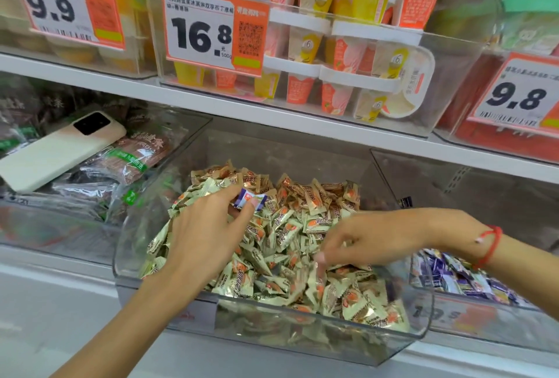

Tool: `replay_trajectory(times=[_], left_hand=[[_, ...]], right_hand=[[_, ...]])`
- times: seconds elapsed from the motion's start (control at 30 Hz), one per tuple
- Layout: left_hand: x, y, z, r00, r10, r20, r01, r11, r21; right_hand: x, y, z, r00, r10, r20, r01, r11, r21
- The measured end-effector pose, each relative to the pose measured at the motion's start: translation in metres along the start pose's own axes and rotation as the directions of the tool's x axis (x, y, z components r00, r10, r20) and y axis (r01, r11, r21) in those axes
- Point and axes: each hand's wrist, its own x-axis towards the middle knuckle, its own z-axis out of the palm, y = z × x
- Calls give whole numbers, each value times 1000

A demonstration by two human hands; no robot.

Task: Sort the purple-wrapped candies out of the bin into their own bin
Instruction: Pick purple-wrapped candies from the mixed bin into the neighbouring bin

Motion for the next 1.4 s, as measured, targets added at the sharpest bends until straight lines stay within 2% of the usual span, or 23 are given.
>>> replay_trajectory(times=[0.1,0.23,0.33,0.47,0.6,0.67,0.73,0.8,0.9,0.97,1.07,1.27,1.33,1.4], left_hand=[[0,1,0,1000,2,10,-2,1000,3],[-1,0,-1,1000,-17,8,17,1000,14],[-1,1,-4,999,-38,12,38,999,31],[0,3,-5,1000,-17,26,16,999,33],[0,4,-4,999,-7,35,7,1000,24],[0,3,-3,999,-3,34,3,1000,20],[0,2,-1,999,1,43,-2,1000,19],[1,2,-1,998,10,60,-12,1000,27],[1,1,1,997,10,71,-12,1000,25],[1,-1,2,998,8,61,-9,1000,25],[1,-2,2,998,-1,60,-1,999,37],[2,-1,1,996,7,89,-8,1000,19],[2,0,0,995,-9,99,11,1000,-14],[2,-1,-1,996,-13,87,16,999,-33]], right_hand=[[25,4,-4,953,-7,-304,-29,993,-113],[86,10,16,898,38,-438,-116,982,-152],[109,20,23,912,96,-398,-192,959,-210],[87,20,23,987,33,-159,-72,966,-248],[54,25,13,997,63,-49,-74,953,-295],[46,28,5,996,91,-6,-90,969,-230],[48,29,1,991,97,-91,-113,977,-183],[56,25,3,963,113,-244,-163,967,-197],[78,14,11,891,18,-454,-141,961,-238],[93,12,16,896,-11,-444,-123,954,-272],[108,16,21,953,6,-302,-125,918,-376],[110,20,26,915,-93,-392,-111,877,-467],[107,21,29,920,-90,-381,-132,846,-517],[95,21,27,911,-65,-407,-152,865,-478]])
